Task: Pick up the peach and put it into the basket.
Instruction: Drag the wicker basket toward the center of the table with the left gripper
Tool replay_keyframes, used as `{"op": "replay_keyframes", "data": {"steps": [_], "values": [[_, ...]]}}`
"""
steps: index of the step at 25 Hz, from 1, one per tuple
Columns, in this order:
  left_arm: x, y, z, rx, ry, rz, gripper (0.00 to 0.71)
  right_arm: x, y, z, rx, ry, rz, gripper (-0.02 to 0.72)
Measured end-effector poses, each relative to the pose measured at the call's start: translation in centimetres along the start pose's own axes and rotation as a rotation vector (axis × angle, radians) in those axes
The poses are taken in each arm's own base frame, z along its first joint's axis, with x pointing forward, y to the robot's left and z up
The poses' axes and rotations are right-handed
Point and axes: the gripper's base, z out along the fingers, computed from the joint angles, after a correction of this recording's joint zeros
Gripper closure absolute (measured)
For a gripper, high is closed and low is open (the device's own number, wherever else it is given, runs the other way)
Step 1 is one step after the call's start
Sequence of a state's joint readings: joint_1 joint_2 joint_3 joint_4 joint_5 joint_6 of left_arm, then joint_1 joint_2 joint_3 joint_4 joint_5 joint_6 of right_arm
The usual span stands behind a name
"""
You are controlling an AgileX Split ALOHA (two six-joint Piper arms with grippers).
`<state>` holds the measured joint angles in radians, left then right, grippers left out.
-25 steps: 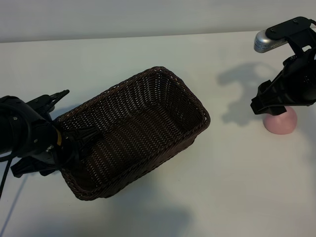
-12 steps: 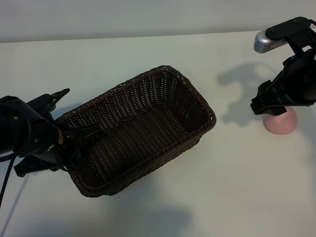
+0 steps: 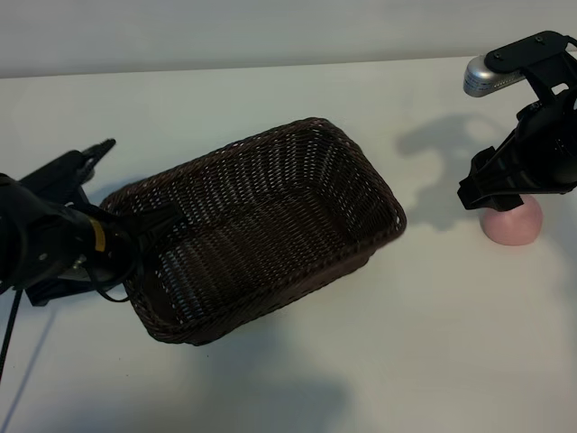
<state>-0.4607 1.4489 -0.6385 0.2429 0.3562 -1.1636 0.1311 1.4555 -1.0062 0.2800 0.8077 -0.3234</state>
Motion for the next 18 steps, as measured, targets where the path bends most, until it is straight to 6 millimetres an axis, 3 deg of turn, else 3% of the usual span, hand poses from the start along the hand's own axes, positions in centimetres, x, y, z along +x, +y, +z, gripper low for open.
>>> {"op": "replay_keyframes", "data": {"steps": [8,18], "values": [[-0.4,-0.2,-2.2,0.106,-0.066,0.0,0.545,0.0,0.0,0.0,-0.001,0.002,-0.001,0.108],[-2.8,0.1,-3.6,0.145,-0.138,-0.018,0.545,0.0,0.0,0.0,-0.001,0.003,-0.001,0.108]]}}
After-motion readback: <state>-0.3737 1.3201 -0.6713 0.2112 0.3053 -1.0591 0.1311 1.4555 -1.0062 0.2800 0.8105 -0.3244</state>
